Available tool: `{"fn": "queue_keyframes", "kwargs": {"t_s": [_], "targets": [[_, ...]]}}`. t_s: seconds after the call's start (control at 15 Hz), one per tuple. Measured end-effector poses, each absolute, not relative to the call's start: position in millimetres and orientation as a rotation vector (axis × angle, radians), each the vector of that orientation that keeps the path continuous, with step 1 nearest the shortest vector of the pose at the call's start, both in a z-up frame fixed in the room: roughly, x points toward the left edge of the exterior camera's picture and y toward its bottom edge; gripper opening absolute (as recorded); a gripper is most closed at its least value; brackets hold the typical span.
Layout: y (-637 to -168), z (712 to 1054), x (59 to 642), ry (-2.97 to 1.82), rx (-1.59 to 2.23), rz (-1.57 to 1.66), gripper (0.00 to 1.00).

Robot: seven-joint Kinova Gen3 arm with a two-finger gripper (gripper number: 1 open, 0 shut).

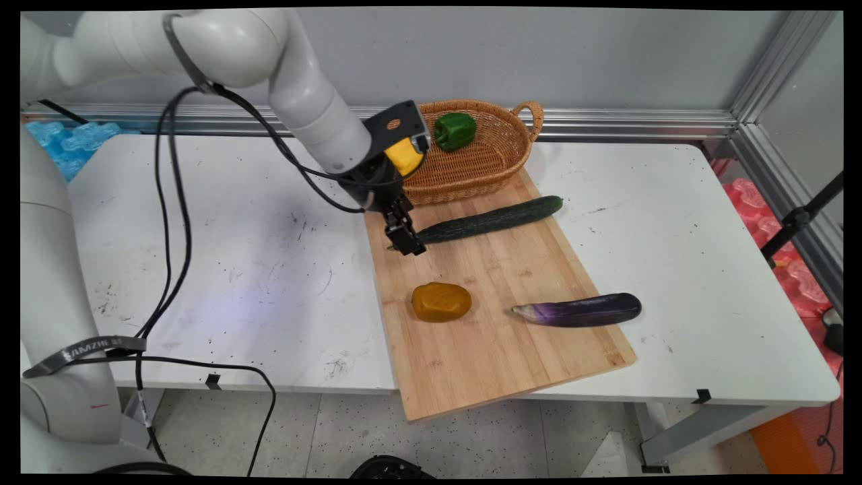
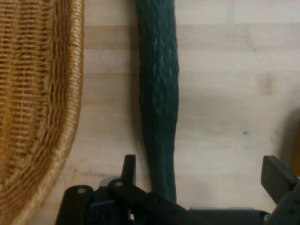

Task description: Pick up the cucumber from the cutting board

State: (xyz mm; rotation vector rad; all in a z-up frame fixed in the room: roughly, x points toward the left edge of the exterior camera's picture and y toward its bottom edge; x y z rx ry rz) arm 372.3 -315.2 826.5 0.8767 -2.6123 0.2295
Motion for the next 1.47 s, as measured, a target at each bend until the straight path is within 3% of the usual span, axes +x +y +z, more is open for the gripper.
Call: {"fn": "queue_keyframes", "kwargs": {"t_s": [0.67,1.47], "targets": [[-336.3,791.8,356.3,-2.537,0.922,0.219,1.00],[-345.7,774.9,349.4,-2.507,0.948,0.214,1.00]]}}
